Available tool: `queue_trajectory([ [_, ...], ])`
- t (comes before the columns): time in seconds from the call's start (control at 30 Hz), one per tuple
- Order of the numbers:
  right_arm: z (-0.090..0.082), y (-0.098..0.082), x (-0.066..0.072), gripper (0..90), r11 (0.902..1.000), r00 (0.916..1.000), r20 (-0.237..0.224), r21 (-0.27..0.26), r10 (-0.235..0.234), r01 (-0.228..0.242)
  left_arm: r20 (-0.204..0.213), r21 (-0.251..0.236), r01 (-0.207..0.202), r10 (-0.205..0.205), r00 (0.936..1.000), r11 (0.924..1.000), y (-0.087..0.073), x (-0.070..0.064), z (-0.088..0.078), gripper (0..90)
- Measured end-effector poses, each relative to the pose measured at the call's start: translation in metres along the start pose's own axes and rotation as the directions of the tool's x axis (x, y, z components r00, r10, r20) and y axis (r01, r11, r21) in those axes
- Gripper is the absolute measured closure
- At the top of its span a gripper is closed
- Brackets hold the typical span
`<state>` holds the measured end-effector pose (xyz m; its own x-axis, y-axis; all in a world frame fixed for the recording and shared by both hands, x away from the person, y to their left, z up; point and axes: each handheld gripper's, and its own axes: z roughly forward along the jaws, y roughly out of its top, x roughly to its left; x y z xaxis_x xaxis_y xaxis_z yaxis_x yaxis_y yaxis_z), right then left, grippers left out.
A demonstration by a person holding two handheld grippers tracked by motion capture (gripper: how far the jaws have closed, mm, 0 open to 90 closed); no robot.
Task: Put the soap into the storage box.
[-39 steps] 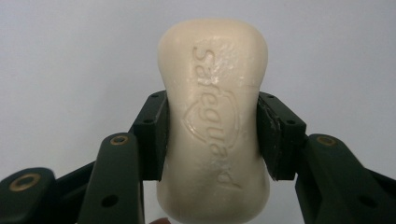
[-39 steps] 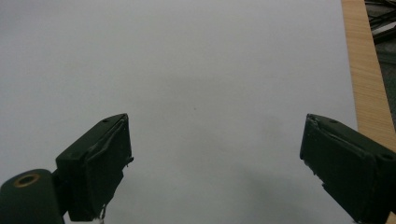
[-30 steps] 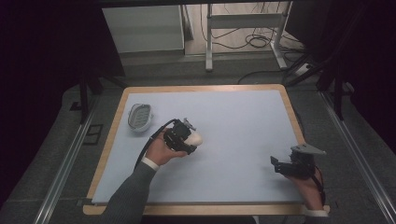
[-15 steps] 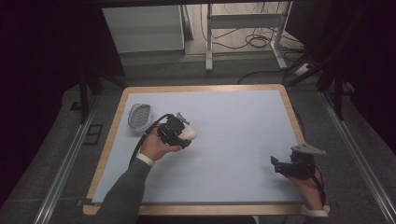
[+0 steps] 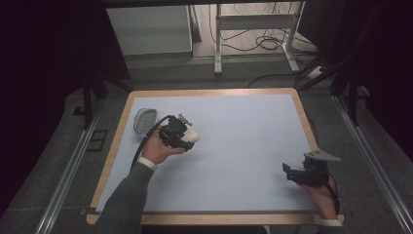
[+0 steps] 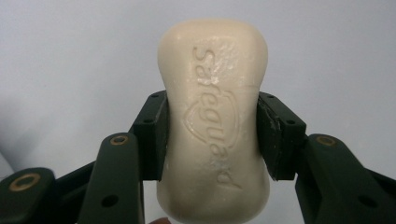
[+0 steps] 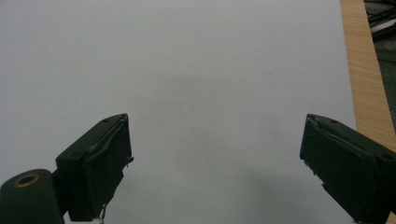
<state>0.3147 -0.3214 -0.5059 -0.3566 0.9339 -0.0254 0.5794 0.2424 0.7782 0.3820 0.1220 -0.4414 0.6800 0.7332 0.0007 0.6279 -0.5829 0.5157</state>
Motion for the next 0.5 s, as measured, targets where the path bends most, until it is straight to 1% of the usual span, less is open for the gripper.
queue_trajectory([
  [0.3,0.000,0.000,0.000,8.7,1.0000,1.0000,-0.001,0.001,0.000,0.000,-0.018,0.000,0.013,-0.013,0.9998,0.9999,0.000,0.010,-0.005,49.6],
  [0.5,0.001,0.000,0.000,8.7,1.0000,1.0000,-0.001,0.002,0.000,0.000,-0.027,0.002,0.035,-0.035,0.9990,0.9994,-0.002,0.019,-0.006,49.6],
])
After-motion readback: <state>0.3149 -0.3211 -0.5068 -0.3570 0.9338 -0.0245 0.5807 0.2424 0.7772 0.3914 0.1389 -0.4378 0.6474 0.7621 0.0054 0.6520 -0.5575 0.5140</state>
